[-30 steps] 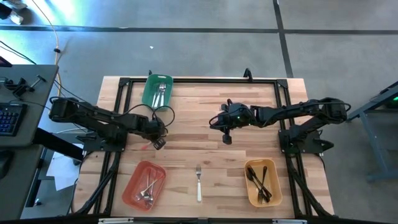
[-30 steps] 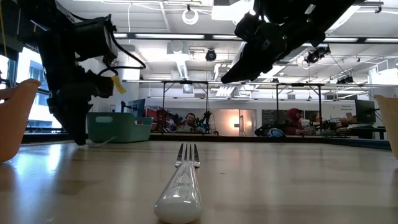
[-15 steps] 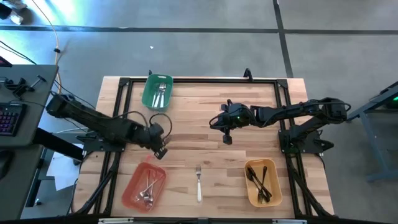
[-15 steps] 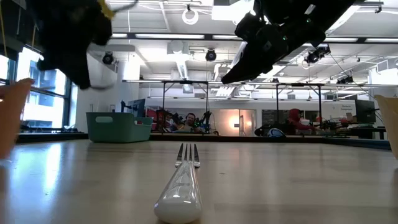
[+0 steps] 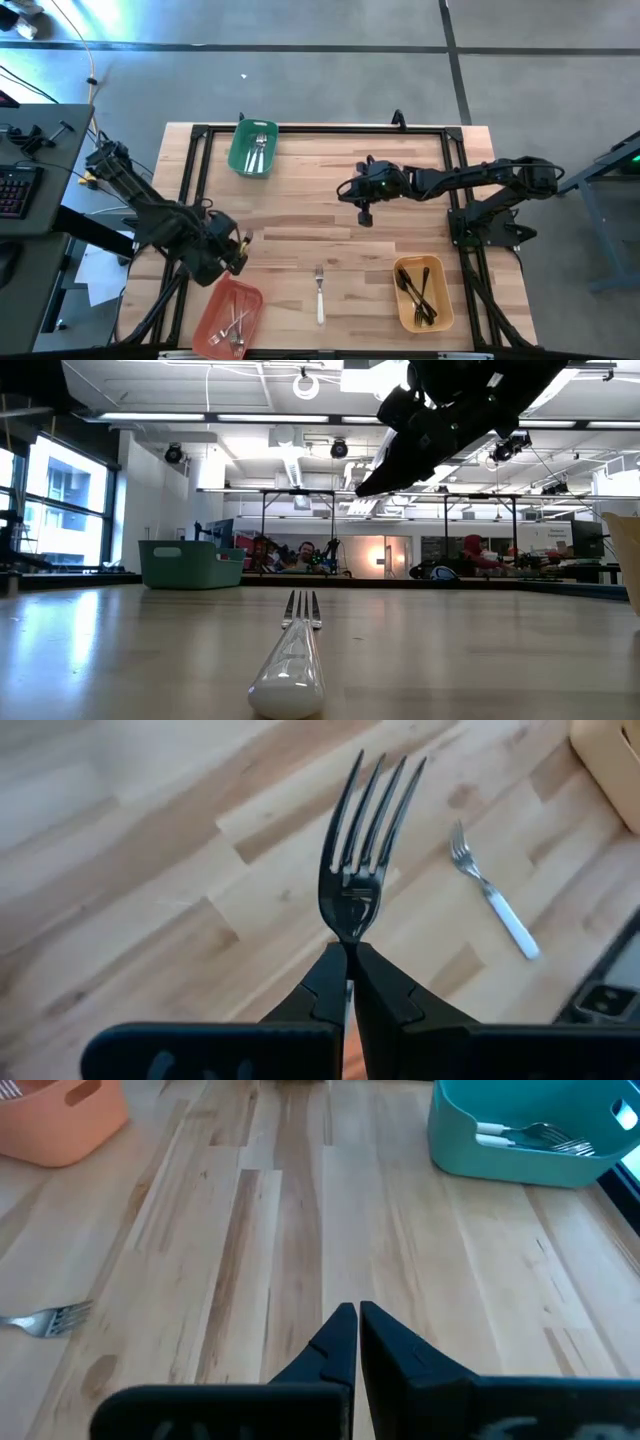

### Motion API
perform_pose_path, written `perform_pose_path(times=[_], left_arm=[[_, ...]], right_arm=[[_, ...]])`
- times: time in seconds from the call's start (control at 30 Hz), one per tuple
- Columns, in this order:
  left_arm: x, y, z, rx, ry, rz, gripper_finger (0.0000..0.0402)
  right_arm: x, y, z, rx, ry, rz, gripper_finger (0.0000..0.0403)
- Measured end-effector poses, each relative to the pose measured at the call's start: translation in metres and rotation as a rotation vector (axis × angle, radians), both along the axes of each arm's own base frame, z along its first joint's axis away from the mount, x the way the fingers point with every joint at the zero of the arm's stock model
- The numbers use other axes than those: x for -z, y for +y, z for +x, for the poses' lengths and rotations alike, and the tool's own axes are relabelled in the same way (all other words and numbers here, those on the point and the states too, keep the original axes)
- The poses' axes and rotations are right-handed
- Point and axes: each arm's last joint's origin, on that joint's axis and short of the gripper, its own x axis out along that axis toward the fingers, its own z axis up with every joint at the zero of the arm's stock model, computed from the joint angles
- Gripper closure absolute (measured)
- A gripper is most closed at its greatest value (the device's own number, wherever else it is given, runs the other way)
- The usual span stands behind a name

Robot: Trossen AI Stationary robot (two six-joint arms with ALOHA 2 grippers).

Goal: Sort silverware by color (type)
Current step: Put the orange fork into the orange bin

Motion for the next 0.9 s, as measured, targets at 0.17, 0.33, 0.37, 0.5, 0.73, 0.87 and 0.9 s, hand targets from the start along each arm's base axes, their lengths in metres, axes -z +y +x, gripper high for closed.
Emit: perform_pose_path(times=[0.17,0.33,0.37,0.5,0.73,0.87,0.9], left_arm=[[-0.004,-0.018,-0.004,0.009,-0.026,-0.062,0.0401],[0.009,-0.057,0.004,0.030,0.017,-0.124,0.0401],[0.014,-0.066,0.007,0.035,0.016,-0.130,0.0401],[0.041,-0.105,0.018,0.027,-0.006,-0.191,0.0401],[0.081,-0.140,0.005,-0.042,0.105,-0.265,0.0401],[0.088,-0.144,-0.010,-0.088,0.135,-0.230,0.0401],[0.090,-0.142,-0.014,-0.098,0.150,-0.201,0.0401]], right_arm=[[0.000,-0.001,0.000,0.002,0.000,0.000,0.0403],[0.000,0.000,0.000,0.000,0.000,-0.003,0.0403],[0.000,-0.001,0.000,0.000,0.000,-0.003,0.0403],[0.000,0.000,0.000,0.002,0.000,0.000,0.0403],[0.000,0.000,0.000,0.002,0.000,0.002,0.0403],[0.000,0.000,0.000,0.002,0.000,0.001,0.0403],[0.000,0.000,0.000,0.002,-0.003,0.001,0.0403]])
